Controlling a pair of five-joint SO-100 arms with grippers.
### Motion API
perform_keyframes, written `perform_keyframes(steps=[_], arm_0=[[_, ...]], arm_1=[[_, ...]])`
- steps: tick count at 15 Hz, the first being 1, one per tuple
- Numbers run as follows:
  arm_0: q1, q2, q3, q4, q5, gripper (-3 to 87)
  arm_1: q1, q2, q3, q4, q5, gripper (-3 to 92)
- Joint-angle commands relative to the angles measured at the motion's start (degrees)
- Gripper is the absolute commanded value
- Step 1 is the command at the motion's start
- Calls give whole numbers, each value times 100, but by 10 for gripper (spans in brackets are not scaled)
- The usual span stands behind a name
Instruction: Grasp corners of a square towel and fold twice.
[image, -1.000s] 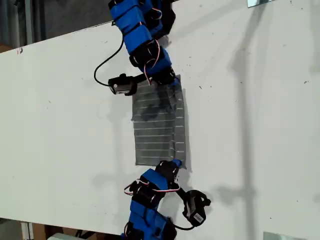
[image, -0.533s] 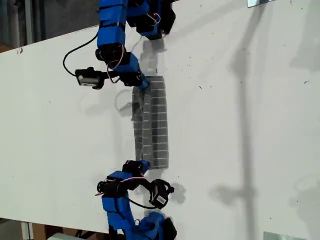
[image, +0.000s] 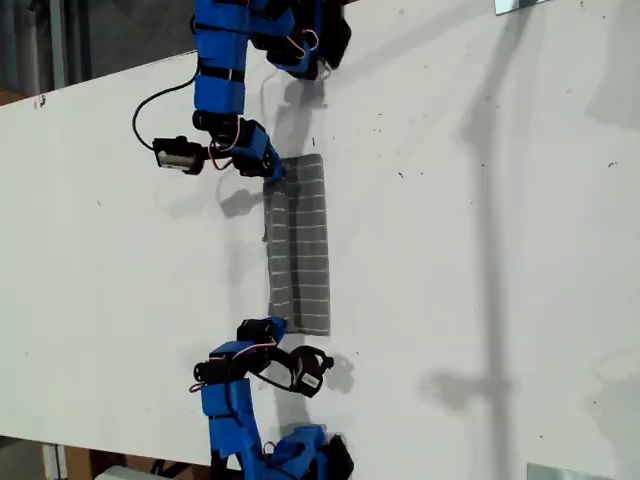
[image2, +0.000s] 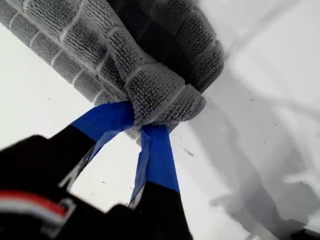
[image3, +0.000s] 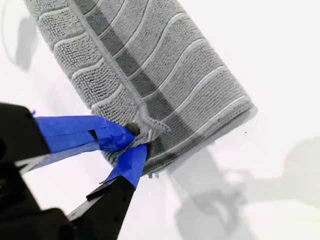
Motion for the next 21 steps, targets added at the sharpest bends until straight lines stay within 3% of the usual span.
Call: perform_keyframes(steps=[1,5,10,16,18,21], arm_0=[[158,422,-97,97,-132,-1],[809,606,-211,501,-475,-1],[1063,519,677,-211,-712,-1],[949,255,677,-404,-527,-1],[984,264,598,-413,-378,168],[1090,246,79,-132,-299,250]], arm_1=[[-70,272,0,141,-18,-1],[-633,457,44,765,0,-1],[-1424,439,844,211,580,-1],[-1266,492,1143,-9,571,0],[-1345,721,1134,70,563,169],[-1318,1283,1125,448,554,240]])
